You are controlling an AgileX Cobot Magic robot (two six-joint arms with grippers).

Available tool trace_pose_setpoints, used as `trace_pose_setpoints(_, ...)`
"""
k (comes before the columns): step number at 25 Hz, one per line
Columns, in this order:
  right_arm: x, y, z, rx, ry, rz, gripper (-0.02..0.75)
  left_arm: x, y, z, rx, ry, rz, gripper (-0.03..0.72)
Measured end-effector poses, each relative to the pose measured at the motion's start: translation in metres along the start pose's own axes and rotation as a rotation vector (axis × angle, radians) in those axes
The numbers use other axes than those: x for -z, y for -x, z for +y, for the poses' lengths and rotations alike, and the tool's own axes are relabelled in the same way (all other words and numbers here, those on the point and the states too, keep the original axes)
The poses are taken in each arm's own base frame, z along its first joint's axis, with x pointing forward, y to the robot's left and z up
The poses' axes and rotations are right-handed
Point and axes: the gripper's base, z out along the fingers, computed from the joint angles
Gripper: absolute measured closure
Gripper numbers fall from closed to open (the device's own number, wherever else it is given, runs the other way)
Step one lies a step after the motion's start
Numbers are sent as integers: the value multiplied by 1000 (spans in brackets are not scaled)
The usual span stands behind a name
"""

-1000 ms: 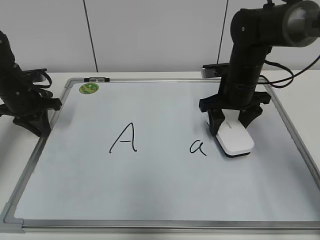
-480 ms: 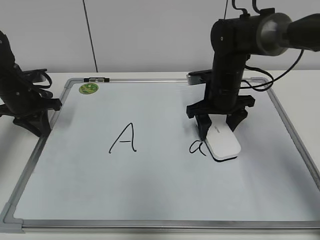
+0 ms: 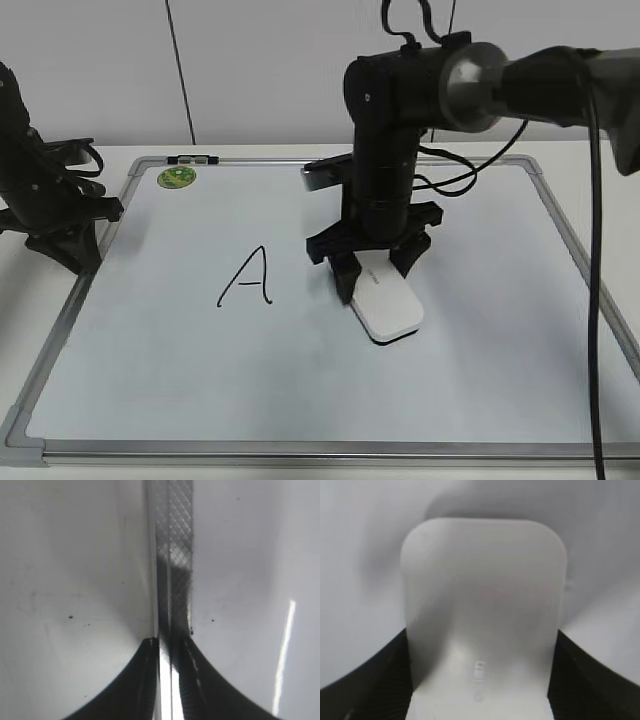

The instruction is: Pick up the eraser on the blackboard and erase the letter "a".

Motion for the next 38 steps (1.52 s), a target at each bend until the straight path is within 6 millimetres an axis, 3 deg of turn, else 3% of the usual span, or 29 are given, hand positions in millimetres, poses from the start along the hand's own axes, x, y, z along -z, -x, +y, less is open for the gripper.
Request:
trace_pose_setpoints(3,-1,-1,20,40,23,-1,216,0,0,0,0,0,0,580)
trace_pose_setpoints(11,13,12,38,66,53,-70,216,0,0,0,0,0,2,580)
trace_pose_setpoints(13,25,15,40,63,33,-114,216,0,0,0,0,0,2,580)
trace_pose_setpoints(16,61,12,34,51,-52,-208,216,0,0,0,0,0,2,580)
trace_pose_setpoints(20,99,6,10,-8,-106,-295,216,0,0,0,0,0,2,580)
trace_pose_setpoints(24,115,-1,-23,-81,-125,-315,216,0,0,0,0,0,2,580)
trace_pose_setpoints(32,106,-47,-102,-257,-164,-194,216,0,0,0,0,0,2,580)
trace_pose_setpoints(38,92,-68,-133,-322,-189,-116,216,0,0,0,1,-2,2,580)
